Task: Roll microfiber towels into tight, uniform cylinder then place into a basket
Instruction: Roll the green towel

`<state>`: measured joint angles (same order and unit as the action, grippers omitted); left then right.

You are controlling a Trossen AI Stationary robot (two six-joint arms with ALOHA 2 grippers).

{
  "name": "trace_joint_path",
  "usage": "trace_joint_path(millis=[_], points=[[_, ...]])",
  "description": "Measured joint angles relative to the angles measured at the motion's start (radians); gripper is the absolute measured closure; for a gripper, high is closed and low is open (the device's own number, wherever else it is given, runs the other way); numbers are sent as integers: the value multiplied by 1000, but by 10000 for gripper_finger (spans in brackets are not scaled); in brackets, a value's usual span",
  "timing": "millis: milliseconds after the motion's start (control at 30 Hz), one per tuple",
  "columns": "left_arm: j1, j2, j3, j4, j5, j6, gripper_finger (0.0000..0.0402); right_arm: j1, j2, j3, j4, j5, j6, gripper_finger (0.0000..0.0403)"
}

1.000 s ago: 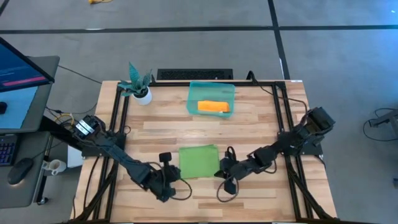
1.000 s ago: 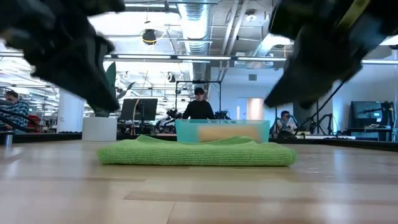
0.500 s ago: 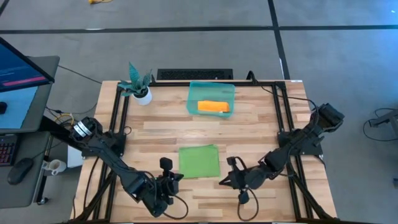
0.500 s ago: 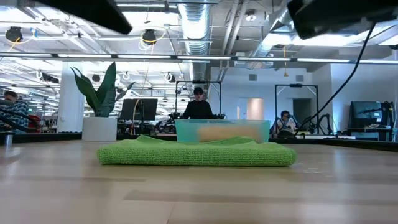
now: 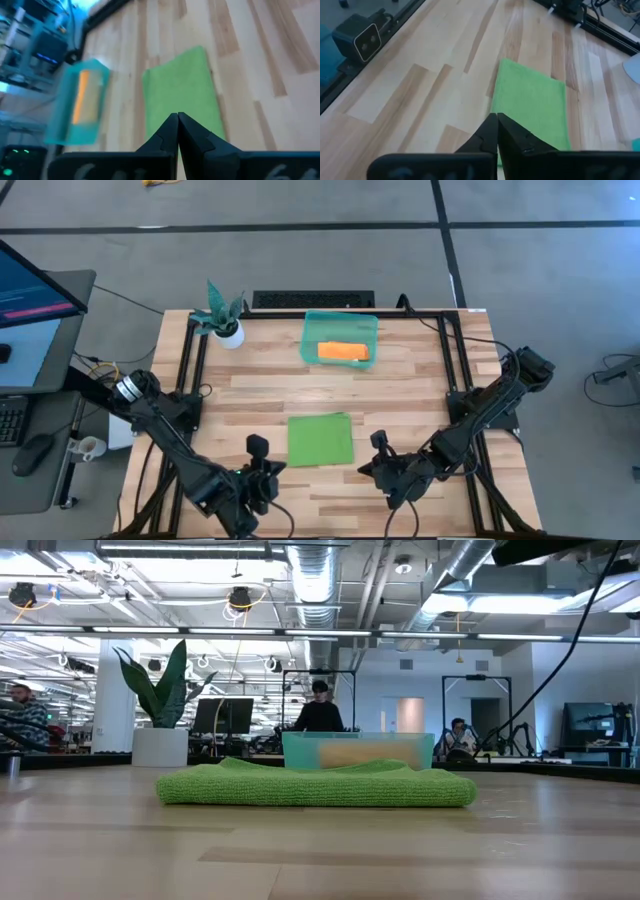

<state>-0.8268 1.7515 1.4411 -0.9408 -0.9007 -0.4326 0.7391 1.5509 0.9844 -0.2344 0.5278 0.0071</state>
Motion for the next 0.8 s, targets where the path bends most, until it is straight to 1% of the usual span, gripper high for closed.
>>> trace_joint_path(millis=[100, 200, 267, 367, 500, 633, 733, 800], points=[[0, 0, -18, 4, 66, -40, 401, 0, 0, 0, -1, -2, 0, 363], [14, 0, -29, 6, 156, -72, 401, 0, 0, 0, -2, -3, 14, 348], [25, 0, -36, 6, 204, -90, 401, -3, 0, 0, -4, -3, 39, 334], [40, 0, -45, 6, 242, -112, 387, -9, 1, 0, -5, -6, 70, 306], [57, 0, -87, 16, 271, -146, 344, -10, 1, 0, -5, -6, 72, 258], [80, 0, -146, 15, 271, -225, 282, -10, 1, 0, -5, -7, 72, 211], [96, 0, -180, 19, 274, -260, 239, -15, 2, 0, -5, -24, 72, 185], [107, 0, -191, 19, 287, -287, 218, -27, 9, 2, -3, -53, 73, 174]])
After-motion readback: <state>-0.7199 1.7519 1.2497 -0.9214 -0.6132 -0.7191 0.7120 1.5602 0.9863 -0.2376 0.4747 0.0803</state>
